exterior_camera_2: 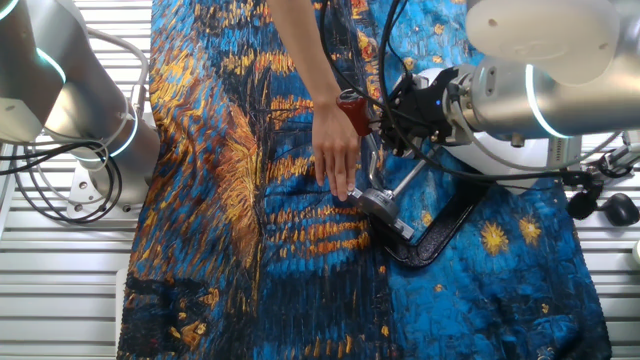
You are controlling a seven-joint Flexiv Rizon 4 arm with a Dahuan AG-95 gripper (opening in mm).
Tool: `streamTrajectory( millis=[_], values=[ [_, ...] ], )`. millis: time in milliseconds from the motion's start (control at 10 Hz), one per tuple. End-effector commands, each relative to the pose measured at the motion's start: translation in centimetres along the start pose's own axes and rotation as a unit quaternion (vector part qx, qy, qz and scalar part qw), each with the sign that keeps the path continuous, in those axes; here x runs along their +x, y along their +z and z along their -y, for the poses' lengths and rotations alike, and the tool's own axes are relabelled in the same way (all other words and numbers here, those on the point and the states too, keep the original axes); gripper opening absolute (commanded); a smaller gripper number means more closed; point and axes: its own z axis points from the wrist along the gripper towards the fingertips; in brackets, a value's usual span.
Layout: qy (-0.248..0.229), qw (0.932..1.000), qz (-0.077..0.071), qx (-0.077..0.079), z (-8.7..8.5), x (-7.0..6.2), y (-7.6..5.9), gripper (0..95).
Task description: Pull up the lever
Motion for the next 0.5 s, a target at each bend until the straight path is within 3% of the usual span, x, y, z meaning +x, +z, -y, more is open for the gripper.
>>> streamTrajectory(
  millis=[100, 200, 300, 500],
  values=[
    [0.002, 0.9993, 0.013, 0.034, 1.0, -1.1, -2.1, 0.0],
    [0.005, 0.9985, 0.024, 0.048, 1.5, -1.7, -2.8, 0.0],
    [0.008, 0.9983, 0.030, 0.050, 1.8, -2.3, -3.3, 0.0],
    [0.024, 0.9960, 0.062, 0.059, 2.6, -4.2, -4.7, 0.0]
  ],
)
